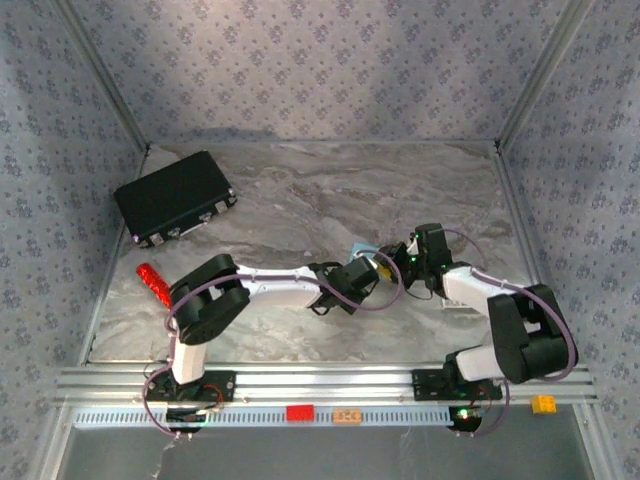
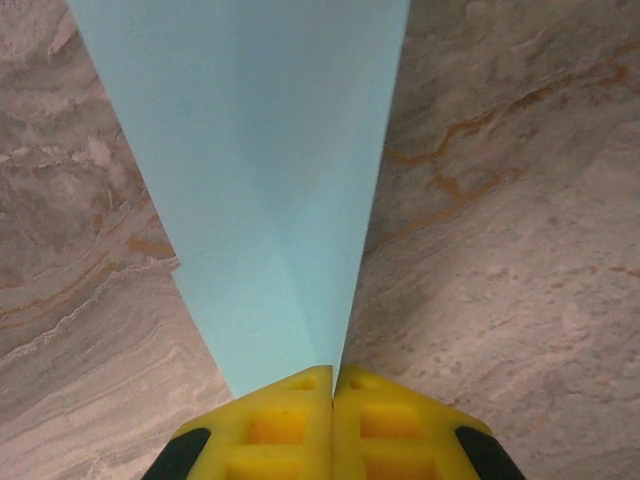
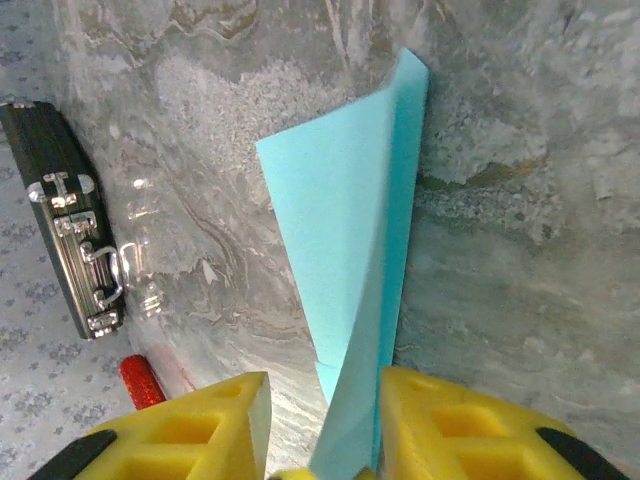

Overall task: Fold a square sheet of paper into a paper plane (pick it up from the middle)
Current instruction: Fold the wing for the fifth time at the center of the table.

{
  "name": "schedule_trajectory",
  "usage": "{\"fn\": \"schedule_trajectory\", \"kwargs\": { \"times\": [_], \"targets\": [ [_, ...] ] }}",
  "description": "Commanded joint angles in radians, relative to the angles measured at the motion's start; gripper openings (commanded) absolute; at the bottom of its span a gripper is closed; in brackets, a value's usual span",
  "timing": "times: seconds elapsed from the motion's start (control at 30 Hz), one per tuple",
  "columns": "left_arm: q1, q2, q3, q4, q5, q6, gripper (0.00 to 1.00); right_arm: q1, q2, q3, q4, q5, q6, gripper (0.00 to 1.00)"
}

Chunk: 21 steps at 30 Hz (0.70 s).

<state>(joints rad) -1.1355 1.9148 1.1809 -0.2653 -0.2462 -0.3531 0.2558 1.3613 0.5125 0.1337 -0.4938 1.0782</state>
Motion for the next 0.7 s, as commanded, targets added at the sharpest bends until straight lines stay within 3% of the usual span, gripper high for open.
{"fn": "schedule_trajectory", "kwargs": {
  "times": [0.0, 0.4, 0.67],
  "targets": [
    [0.020, -0.019, -0.028, 0.024, 0.069, -0.020, 0.02, -0.023, -0.053, 0.001, -0.115, 0.040, -0.059, 0.37],
    [0.080, -0.038, -0.084, 0.098, 0.201, -0.051, 0.00, -0.028, -0.087, -0.035, -0.113, 0.041, -0.070, 0.39],
    [0.184, -0.084, -0.193, 0.295, 0.493, -0.096, 0.00, -0.011, -0.151, -0.071, -0.060, 0.079, -0.130, 0.31]
  ]
}}
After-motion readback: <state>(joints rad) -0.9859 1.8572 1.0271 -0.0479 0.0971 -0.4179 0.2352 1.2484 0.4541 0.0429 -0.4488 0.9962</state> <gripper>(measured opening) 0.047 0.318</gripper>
